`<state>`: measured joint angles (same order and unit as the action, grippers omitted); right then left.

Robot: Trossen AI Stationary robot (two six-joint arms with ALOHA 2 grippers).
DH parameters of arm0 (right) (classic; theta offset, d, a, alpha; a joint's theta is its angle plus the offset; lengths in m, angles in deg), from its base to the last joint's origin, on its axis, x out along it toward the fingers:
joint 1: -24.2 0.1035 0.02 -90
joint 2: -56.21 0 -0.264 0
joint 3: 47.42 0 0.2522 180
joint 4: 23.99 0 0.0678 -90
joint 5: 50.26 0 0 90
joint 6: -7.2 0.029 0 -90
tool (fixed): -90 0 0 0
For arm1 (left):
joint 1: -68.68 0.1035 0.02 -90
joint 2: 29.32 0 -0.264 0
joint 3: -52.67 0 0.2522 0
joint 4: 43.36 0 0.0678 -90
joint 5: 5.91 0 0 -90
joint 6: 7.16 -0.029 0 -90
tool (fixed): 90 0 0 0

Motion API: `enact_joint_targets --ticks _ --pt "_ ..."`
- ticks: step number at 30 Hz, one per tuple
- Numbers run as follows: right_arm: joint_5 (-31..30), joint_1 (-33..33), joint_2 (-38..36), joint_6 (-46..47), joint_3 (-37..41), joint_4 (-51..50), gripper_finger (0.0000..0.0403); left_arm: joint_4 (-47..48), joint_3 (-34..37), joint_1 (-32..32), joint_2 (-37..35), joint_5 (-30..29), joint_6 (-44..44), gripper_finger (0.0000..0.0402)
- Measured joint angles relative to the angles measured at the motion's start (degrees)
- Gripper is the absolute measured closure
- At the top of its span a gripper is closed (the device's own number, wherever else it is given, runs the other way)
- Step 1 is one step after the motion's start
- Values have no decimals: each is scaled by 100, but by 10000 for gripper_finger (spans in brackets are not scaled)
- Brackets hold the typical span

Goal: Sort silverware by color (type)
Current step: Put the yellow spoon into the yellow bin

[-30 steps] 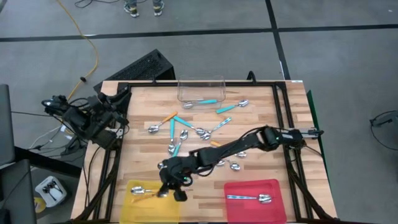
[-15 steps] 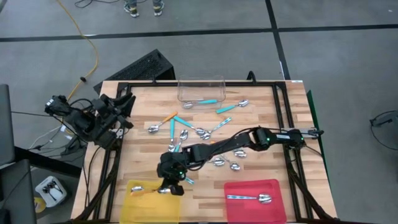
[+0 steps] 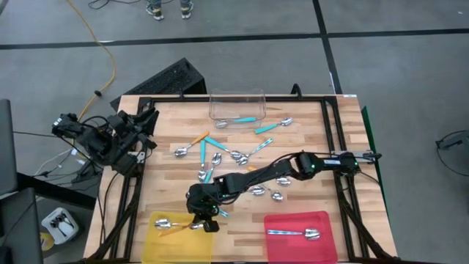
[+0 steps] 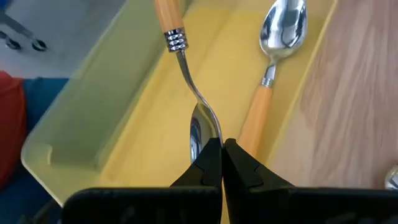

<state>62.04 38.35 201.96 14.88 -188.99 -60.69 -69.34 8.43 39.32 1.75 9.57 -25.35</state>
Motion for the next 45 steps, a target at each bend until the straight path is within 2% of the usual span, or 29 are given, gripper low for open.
enact_joint_targets --ticks 10,17,33,45 --pt "9 11 0 -308 0 81 384 39 0 0 4 -35 103 303" --pt "11 17 -2 -292 0 98 354 40 0 0 4 -51 105 303" --pt "43 -15 -4 -406 0 131 350 496 0 0 7 -127 313 303" --pt "173 -88 -75 -733 2 292 276 601 0 -2 4 -184 304 303"
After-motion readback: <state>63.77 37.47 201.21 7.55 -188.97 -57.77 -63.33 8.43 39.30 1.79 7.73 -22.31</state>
